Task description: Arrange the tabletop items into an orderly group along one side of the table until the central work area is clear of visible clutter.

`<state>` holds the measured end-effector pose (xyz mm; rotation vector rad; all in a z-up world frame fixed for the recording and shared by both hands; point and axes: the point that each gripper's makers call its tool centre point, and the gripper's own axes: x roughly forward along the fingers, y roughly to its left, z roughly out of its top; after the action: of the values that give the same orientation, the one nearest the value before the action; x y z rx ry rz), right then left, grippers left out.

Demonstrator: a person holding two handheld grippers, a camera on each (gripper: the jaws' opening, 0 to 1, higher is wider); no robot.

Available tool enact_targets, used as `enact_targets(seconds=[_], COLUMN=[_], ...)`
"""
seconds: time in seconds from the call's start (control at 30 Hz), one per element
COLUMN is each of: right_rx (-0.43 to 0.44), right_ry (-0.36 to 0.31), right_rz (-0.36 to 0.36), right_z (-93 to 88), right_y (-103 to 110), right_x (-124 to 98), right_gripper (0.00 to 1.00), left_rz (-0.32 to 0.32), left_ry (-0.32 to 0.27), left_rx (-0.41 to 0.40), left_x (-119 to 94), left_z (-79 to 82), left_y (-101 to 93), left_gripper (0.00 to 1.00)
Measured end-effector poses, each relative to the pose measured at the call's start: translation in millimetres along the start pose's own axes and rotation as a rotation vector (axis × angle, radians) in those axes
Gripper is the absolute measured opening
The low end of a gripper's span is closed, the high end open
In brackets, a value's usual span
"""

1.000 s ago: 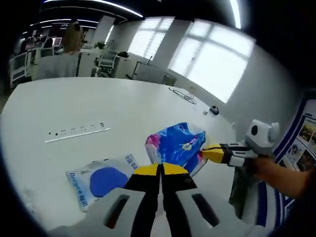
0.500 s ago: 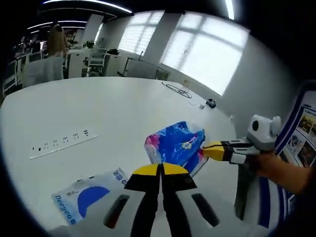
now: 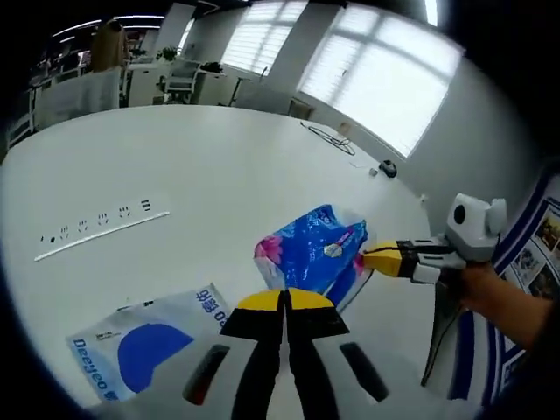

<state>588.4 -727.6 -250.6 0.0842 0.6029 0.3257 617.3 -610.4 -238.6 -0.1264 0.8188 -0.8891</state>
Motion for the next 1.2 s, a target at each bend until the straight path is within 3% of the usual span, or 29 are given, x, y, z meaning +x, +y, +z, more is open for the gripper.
enact_targets(seconds=[0.7,1.2], right_rx=[0.059,0.103], right_ry=[0.074,0.115], right_rz=[0.005,-0.006], right_z=[-36.0,-52.5], right_y=[-21.1,-25.1], right_x=[35.0,47.4], right_gripper=[0.00,0.00], left_rz=[0.049,0.084], left_ry=[0.088,0.104], left_rx=[-0.078,-0.135], left_x=[45.0,55.9], left_z=[-21.3,-26.0], left_y=[28.8,39.2], left_gripper=[0.00,0.00])
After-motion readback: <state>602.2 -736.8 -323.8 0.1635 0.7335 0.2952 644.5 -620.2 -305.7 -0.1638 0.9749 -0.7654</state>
